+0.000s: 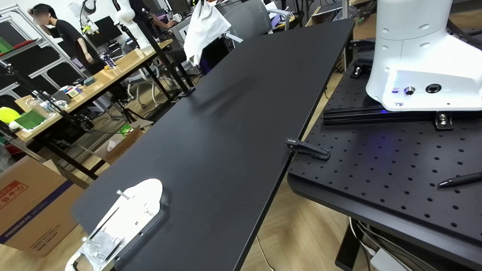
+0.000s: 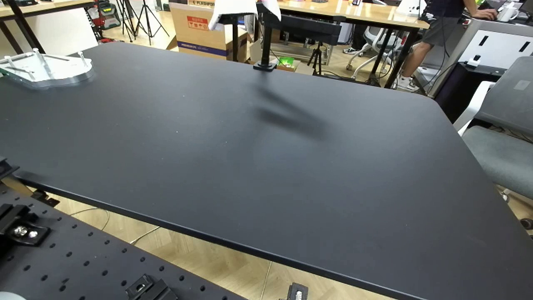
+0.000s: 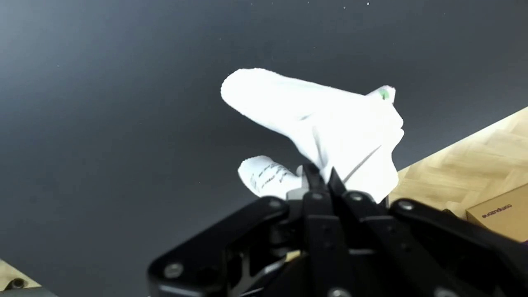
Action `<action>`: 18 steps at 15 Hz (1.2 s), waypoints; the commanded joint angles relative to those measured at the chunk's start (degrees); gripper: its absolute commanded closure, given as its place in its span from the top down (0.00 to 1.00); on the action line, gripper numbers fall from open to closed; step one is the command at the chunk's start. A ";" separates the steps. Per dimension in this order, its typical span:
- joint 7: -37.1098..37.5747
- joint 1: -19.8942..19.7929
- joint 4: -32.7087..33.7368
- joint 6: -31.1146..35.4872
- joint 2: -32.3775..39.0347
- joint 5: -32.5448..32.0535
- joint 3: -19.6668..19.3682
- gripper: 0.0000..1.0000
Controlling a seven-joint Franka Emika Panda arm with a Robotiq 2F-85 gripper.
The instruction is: Take the cloth on the stand and put it on the table
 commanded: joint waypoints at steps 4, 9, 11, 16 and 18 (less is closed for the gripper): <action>2.70 -4.21 -12.18 1.45 -14.64 -2.15 -1.17 0.01; 3.16 -8.36 -14.34 5.49 -13.29 -1.64 -3.01 0.01; 1.61 -8.49 -14.30 8.17 -10.75 -0.30 -4.06 0.01; -1.31 -7.23 -12.37 13.37 -2.04 3.26 -5.26 0.01; -1.74 -7.07 -11.52 14.51 1.24 4.07 -5.20 0.01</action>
